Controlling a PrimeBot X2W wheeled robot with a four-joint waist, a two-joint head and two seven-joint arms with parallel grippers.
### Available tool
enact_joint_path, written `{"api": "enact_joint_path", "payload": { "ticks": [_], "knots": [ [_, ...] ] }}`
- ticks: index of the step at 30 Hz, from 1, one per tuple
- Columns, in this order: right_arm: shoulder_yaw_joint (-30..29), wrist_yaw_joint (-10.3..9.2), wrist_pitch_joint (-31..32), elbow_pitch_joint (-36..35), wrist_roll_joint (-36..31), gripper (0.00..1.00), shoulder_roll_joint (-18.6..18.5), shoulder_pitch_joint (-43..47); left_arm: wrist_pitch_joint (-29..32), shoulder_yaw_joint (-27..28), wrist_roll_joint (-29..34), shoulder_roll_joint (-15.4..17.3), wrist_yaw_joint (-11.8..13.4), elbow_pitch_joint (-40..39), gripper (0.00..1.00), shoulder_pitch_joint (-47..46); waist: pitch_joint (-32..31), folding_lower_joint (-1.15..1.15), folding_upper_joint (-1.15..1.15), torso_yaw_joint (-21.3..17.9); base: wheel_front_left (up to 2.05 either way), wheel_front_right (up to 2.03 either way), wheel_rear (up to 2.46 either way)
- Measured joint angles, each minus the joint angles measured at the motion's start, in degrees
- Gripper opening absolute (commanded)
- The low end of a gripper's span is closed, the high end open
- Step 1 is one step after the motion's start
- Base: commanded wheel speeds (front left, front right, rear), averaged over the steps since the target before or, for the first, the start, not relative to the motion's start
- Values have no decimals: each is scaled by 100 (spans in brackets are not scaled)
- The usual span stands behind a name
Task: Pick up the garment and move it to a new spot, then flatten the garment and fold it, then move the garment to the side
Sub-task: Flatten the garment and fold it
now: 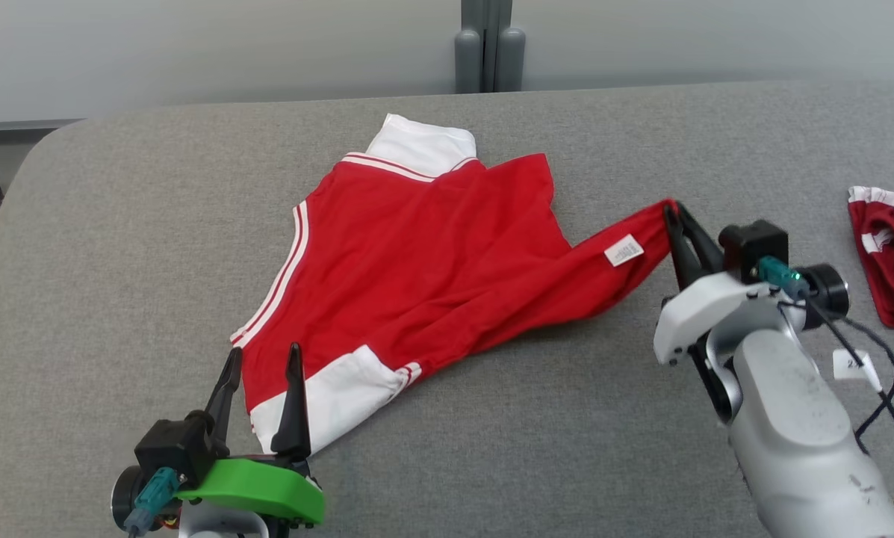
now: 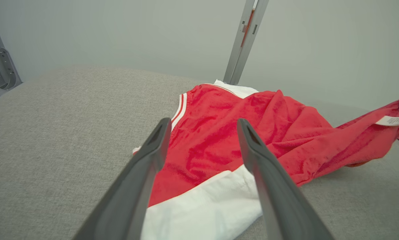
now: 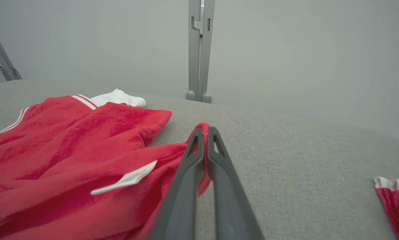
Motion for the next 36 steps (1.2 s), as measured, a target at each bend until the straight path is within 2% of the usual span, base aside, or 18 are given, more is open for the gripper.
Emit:
{"api": "enact_joint_path", "payload": {
  "ticks": [4,10,18,24,31,32,33,34,36],
  "knots": [
    [172,0,-5,-302,180,0,-9,637,-8,-18,0,-12,1,-12,100,-14,40,0,0,-99,0,0,0],
    [292,0,-10,-1188,454,0,12,1617,-16,-18,0,8,18,-25,100,-42,111,0,0,-305,0,0,0],
    [281,0,-12,-2113,502,0,51,2677,-14,-13,0,58,33,-54,100,-63,150,0,0,-609,0,0,0],
    [274,0,-2,-2175,560,0,1,2987,-1,-26,0,81,33,-66,100,-97,169,0,0,-787,0,0,0],
    [443,0,86,-1868,681,0,-11,3215,1,-63,-2,86,33,-55,100,-146,179,0,0,-796,0,0,0],
    [452,0,92,-1841,684,6,-14,3235,1,-63,-3,88,33,-54,100,-148,178,0,0,-788,0,0,0],
    [446,0,92,-1829,694,45,-13,3250,1,-62,-8,91,33,-51,100,-149,176,0,0,-781,0,0,0],
    [441,0,90,-1830,701,100,-16,3256,1,-62,-8,92,33,-47,100,-149,173,0,0,-776,0,0,0],
    [405,0,80,-1920,777,100,-22,3258,1,-64,-20,92,33,-38,100,-149,163,0,0,-763,0,0,0]
  ]
}}
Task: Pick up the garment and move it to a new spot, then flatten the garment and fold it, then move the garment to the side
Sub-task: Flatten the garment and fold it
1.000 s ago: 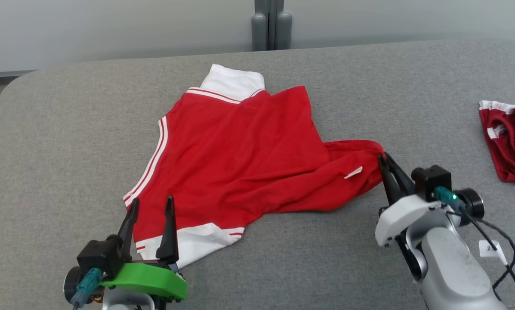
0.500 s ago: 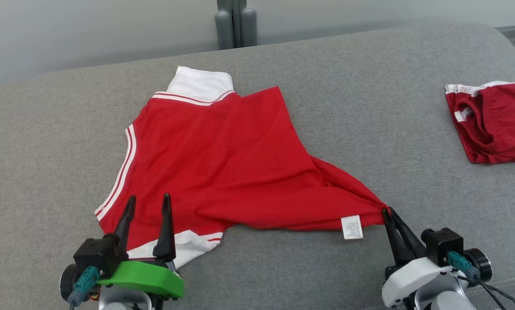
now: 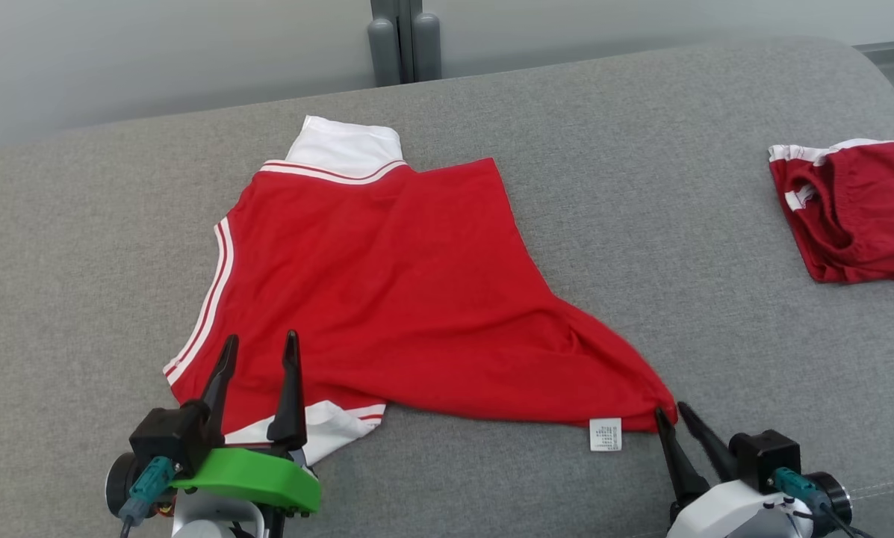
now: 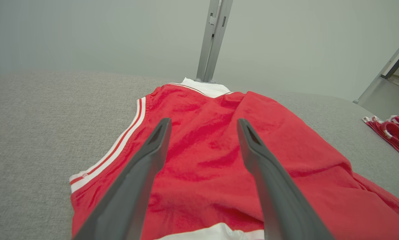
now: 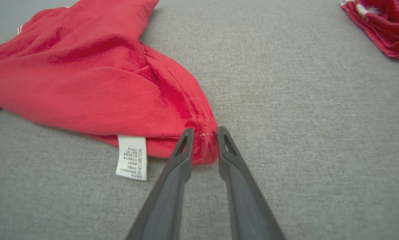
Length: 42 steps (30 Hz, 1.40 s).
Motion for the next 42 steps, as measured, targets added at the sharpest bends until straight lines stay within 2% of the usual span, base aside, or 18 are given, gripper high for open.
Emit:
{"api": "enact_joint_path", "payload": {
  "ticks": [7,12,18,24,30,34,35,37,38,42],
  "knots": [
    [-143,0,157,-949,81,100,-301,-261,-9,-73,-33,-51,-4,59,100,-5,-40,0,0,165,0,0,0],
    [-78,0,609,-1033,177,100,-437,-934,-25,-92,-37,-75,-11,81,100,-44,-21,0,0,359,0,0,0],
    [113,0,1312,-233,393,100,-411,-2187,-54,-171,-36,-149,-60,119,100,-186,77,0,0,673,0,0,0],
    [326,0,1809,1056,584,100,-476,-3189,-76,-275,-22,-276,-142,237,100,-337,218,0,0,1088,0,0,0],
    [391,0,2123,2207,792,100,-495,-3632,-121,-299,-13,-361,-183,341,100,-367,328,0,0,1521,0,0,0],
    [380,0,2270,2737,1035,100,-455,-3815,-126,-279,-2,-377,-188,366,100,-369,383,0,0,1742,0,0,0],
    [394,0,2315,2815,1125,45,-430,-3845,-127,-277,-1,-382,-196,367,100,-369,393,0,0,1776,0,0,0],
    [450,0,2370,2910,1335,18,-400,-3914,-133,-263,21,-390,-205,376,100,-368,415,0,0,1837,0,0,0],
    [487,0,2372,2950,1426,0,-408,-3968,-133,-256,21,-393,-209,380,100,-368,428,0,0,1859,0,0,0],
    [637,0,2258,2993,1655,0,-510,-4139,-135,-218,29,-409,-209,388,100,-366,467,1,0,1862,0,0,0]
  ]
}}
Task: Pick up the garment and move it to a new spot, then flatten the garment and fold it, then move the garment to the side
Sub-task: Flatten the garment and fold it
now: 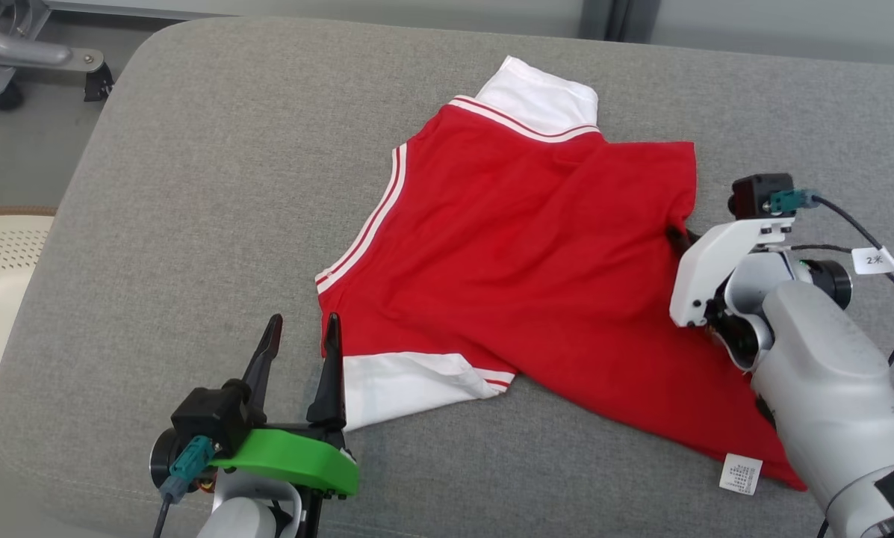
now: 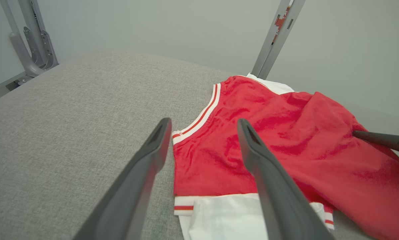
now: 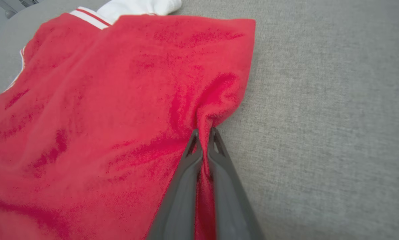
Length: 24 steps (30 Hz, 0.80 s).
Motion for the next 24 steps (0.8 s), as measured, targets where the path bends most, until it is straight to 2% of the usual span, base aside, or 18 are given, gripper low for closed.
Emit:
{"api": "enact_joint_path", "payload": {
  "ticks": [6,11,19,24],
  "knots": [
    [44,1,-433,23,16,0,-343,-535,-11,37,32,-14,-2,-1,100,1,37,0,0,-111,0,0,0],
    [-108,0,-647,285,-275,0,-639,-1211,-16,29,45,-37,-53,25,100,-10,98,0,0,-174,0,0,0],
    [-391,0,-1257,917,-1079,0,-953,-1877,-19,-19,88,-112,-130,114,100,-140,204,0,0,-42,0,0,0],
    [-769,0,-1773,1308,-1640,0,-883,-2063,-19,32,96,-131,-148,124,100,-163,285,0,0,33,0,0,0]
  ]
}}
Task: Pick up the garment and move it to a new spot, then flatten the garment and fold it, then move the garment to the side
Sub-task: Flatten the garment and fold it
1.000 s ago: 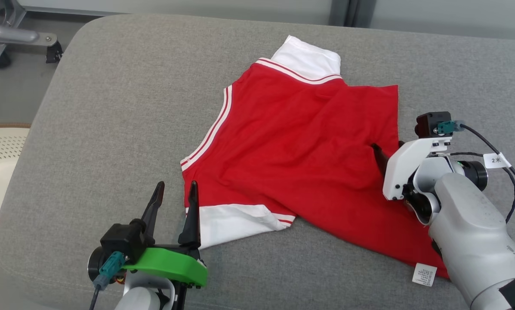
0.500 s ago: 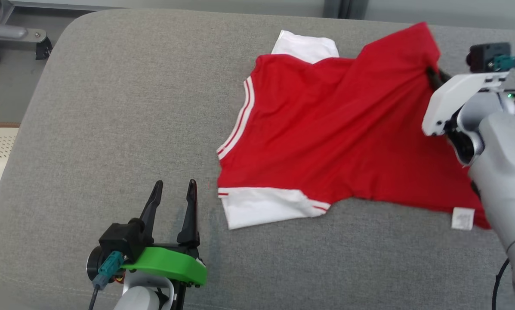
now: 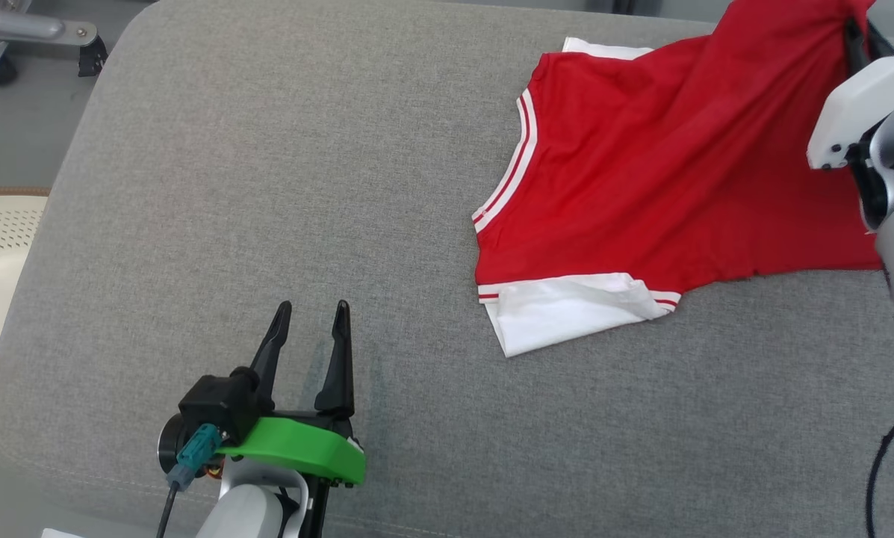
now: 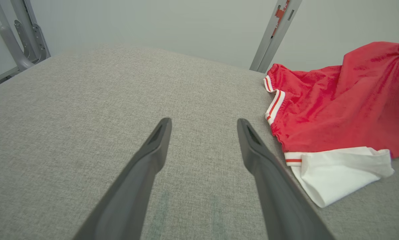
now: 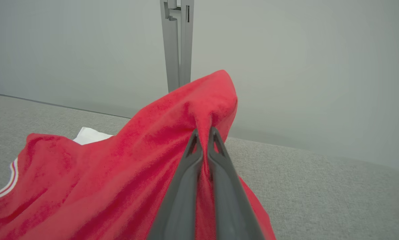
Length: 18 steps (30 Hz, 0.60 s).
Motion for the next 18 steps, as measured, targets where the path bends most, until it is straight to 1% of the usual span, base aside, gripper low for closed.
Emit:
{"api": "enact_joint_path", "payload": {
  "ticks": [1,2,3,4,8,11,14,18],
  "knots": [
    [-90,0,0,137,-36,0,91,4,-5,13,3,-4,-1,-1,100,-3,12,0,0,4,0,0,0],
    [-151,0,-27,216,-70,13,166,16,-5,23,10,-8,-1,0,100,-3,17,0,0,1,0,0,0],
    [-193,2,-54,288,-144,37,238,30,-5,31,20,-13,-2,1,100,-4,18,0,0,-8,0,0,0],
    [-233,2,-103,332,-218,100,286,35,-5,37,34,-18,-5,1,100,-4,17,0,0,-23,0,0,0],
    [-396,1,-263,417,-358,100,385,80,-8,58,52,-30,-13,-1,100,-7,21,0,0,-121,0,0,0],
    [-404,1,-396,401,-433,100,502,108,-15,98,82,-26,-13,-1,100,-7,12,0,0,-226,0,0,0],
    [-331,1,-503,249,-464,100,568,209,-15,130,93,-23,-13,0,100,-7,-23,0,0,-347,0,0,0],
    [-215,1,-555,-48,-389,100,630,667,-15,169,100,-7,-5,-5,100,8,-110,0,0,-512,0,0,0]
  ]
}}
